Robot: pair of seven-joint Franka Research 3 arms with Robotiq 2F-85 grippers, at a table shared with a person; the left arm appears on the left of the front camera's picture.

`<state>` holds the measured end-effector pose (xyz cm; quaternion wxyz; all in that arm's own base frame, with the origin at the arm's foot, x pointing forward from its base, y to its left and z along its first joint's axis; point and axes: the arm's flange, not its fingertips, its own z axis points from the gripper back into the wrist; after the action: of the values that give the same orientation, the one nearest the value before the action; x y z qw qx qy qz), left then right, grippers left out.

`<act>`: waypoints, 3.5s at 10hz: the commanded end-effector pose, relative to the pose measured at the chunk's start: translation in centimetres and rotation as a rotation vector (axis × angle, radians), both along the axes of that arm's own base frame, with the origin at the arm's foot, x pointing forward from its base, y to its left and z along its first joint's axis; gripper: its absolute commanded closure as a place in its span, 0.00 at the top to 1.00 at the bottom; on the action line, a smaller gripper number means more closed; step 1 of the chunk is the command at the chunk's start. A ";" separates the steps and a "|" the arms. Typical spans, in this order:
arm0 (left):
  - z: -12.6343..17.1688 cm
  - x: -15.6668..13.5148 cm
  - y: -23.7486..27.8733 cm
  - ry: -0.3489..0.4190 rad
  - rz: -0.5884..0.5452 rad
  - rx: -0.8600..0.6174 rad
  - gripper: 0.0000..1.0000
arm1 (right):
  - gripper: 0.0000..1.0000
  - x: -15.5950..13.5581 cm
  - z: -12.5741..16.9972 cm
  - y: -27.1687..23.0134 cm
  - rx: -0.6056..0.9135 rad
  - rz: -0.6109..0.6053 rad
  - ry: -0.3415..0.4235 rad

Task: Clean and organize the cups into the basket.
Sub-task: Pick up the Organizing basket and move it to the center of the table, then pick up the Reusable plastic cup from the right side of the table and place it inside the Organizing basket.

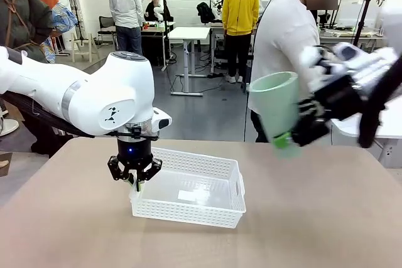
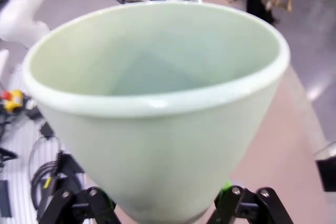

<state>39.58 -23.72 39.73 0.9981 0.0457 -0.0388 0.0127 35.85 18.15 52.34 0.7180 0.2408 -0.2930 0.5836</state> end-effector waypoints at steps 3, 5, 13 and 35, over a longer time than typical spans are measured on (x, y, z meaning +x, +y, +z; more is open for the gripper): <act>0.1 -0.1 -0.4 -0.007 0.022 -0.001 0.00 | 0.80 4.5 -3.4 9.0 -0.309 0.005 0.050; 0.1 -0.1 -0.4 -0.007 0.022 -0.001 0.00 | 0.80 5.1 -4.8 12.2 -0.371 0.036 0.036; 0.1 -0.1 -0.4 -0.007 0.022 -0.001 0.00 | 0.80 8.0 -13.0 15.9 -0.465 0.176 0.018; 0.1 -0.1 -0.4 -0.007 0.022 -0.001 0.00 | 1.00 3.9 -2.4 -19.2 0.384 0.194 -0.132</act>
<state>39.53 -23.77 39.69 0.9981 0.0455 -0.0382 0.0132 37.58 0.64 51.60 0.5945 0.3310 -0.4118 0.6061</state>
